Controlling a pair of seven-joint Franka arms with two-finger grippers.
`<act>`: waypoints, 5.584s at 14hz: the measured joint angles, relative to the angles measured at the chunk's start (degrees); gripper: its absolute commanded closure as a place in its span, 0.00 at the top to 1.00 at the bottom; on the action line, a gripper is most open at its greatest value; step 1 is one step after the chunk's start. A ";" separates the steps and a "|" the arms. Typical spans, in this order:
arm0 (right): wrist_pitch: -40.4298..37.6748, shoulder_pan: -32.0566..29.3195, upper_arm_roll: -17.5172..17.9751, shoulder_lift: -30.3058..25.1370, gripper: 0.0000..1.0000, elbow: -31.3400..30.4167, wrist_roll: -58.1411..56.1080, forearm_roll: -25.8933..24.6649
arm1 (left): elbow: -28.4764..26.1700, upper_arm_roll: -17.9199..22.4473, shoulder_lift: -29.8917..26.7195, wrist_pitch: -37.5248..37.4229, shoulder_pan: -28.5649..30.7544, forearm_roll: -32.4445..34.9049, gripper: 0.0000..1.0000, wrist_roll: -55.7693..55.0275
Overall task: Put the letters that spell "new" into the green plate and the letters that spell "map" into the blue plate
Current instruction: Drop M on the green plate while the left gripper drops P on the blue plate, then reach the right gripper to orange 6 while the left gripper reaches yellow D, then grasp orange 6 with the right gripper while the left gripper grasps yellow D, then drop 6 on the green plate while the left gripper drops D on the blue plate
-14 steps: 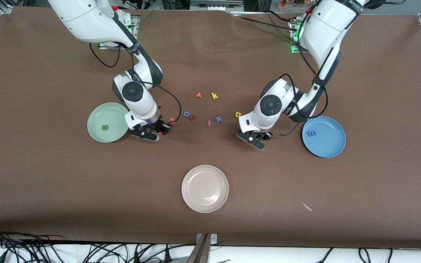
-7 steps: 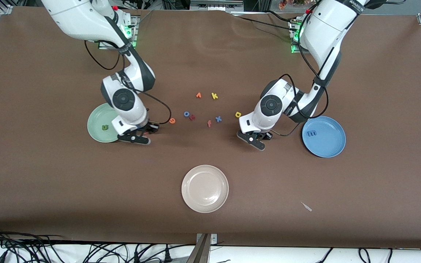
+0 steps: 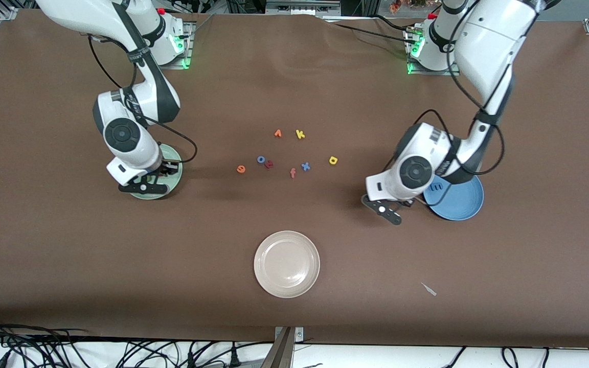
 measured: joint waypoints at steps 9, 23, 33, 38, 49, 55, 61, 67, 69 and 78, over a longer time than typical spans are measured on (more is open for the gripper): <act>8.76 0.08 2.66 -2.95 0.79 -8.86 6.31 1.23 | -0.16 0.44 -0.52 -7.94 15.04 0.02 1.00 32.18; 9.90 6.01 17.49 7.23 0.81 4.67 44.81 1.29 | -9.87 -15.87 -3.23 6.06 15.32 -3.03 1.00 -9.01; 13.48 6.27 16.38 10.91 0.80 4.84 45.24 -1.27 | -14.77 -19.13 -3.41 16.60 0.73 5.95 1.00 -52.89; 14.48 6.27 16.10 11.70 0.75 4.84 45.24 -1.58 | -15.26 -19.11 -0.21 18.90 -2.60 12.12 0.92 -63.48; 16.50 6.29 15.61 12.89 0.53 4.98 45.24 -2.84 | -15.23 -18.79 1.20 19.15 -2.70 14.12 0.64 -63.62; 16.38 6.27 15.58 12.77 0.16 5.56 45.24 -3.01 | -14.75 -18.86 1.51 19.37 -2.80 14.48 0.17 -63.65; 14.13 6.10 13.80 12.31 0.16 6.41 41.82 -3.82 | -14.34 -18.55 1.48 18.93 -2.78 14.57 0.05 -63.23; -2.93 5.36 6.45 4.23 0.16 8.58 22.47 -3.80 | -5.41 -18.28 1.39 -0.28 2.44 12.07 0.05 -45.18; -4.00 5.17 2.72 1.90 0.16 7.06 15.40 -3.72 | -1.84 -18.26 1.29 -7.25 5.94 10.95 0.05 -35.36; 9.53 4.80 -6.34 -1.70 0.61 -6.49 -0.85 1.07 | 0.45 -16.77 1.56 -15.78 23.57 11.04 0.15 4.34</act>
